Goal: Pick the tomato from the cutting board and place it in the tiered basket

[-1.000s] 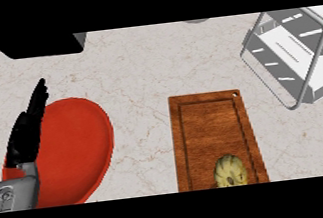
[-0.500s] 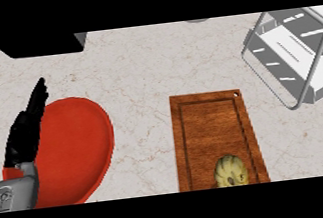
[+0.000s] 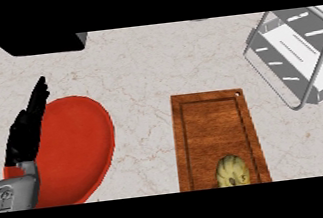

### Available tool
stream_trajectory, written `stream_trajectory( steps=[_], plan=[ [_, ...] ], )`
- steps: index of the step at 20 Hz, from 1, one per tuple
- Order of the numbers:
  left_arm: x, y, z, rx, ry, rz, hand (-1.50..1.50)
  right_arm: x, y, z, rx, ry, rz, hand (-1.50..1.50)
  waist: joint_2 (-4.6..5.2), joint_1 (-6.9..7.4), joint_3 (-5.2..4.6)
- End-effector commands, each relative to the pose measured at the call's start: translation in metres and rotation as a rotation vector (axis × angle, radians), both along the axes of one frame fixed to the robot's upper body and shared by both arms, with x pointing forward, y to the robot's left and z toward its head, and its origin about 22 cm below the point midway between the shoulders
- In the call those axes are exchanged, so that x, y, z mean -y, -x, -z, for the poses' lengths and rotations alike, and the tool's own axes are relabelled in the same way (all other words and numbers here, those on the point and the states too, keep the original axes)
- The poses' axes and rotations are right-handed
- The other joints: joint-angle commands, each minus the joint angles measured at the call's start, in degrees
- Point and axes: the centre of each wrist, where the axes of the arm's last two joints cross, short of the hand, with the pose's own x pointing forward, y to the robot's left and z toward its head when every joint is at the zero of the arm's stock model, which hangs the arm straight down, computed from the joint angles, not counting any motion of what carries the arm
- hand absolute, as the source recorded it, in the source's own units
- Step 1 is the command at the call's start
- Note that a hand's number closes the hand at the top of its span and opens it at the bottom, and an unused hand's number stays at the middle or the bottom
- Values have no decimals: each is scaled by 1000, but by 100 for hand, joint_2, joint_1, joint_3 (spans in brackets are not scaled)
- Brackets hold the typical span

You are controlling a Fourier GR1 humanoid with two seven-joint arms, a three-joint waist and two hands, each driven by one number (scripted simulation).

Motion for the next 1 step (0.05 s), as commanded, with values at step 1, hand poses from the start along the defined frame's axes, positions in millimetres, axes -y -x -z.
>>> stream_trajectory(
  steps=[1],
  plan=[
    [5, 0, -1, 3, 1, -2, 0, 23, 36, 6, 32, -68, -26, -150, 8, -16, 18]
  ],
)
